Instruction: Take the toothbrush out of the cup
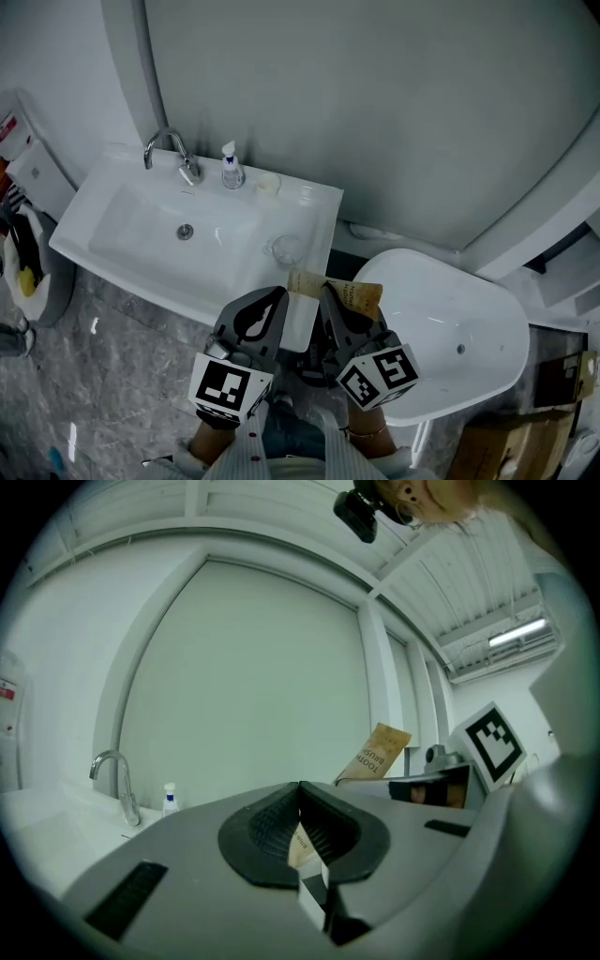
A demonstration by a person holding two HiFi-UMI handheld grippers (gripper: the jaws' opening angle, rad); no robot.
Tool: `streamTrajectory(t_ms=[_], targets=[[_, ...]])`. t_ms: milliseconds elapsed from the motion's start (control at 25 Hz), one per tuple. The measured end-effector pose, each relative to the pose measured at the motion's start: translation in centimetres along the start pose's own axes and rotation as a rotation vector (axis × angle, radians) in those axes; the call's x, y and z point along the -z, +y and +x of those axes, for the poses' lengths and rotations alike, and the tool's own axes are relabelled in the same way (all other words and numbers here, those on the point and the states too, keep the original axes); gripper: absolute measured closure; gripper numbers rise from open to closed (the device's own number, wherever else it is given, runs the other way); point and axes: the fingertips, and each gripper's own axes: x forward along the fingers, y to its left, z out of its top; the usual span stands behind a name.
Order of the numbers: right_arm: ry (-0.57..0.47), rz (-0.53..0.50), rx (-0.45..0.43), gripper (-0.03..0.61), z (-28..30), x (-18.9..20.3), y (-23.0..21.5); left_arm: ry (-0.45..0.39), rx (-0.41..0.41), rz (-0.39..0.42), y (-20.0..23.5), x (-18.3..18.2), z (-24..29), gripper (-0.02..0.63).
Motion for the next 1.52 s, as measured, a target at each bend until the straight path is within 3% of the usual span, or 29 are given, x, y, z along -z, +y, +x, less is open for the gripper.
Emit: streamTrajectory(t_ms=[360,760,1520], targets=[[-0.038,-0.006,-0.116,0.532,-4.9,-1.8,3.6,-0.068,-0.018,-0.005,-3.9,-2.6,-4.1,0.597],[-0.03,-0.01,-0.172,0.532,-8.1,-1.8,6.9,-0.092,-0.019,0.003,-6.2,-3.7,-7.8,0.597],[0.007,-0.017,-0.168,0.532,-6.6,-1.5,9.5,-0.091,0.044,0.017,-4.9,-4.9,-8.7,0.597]])
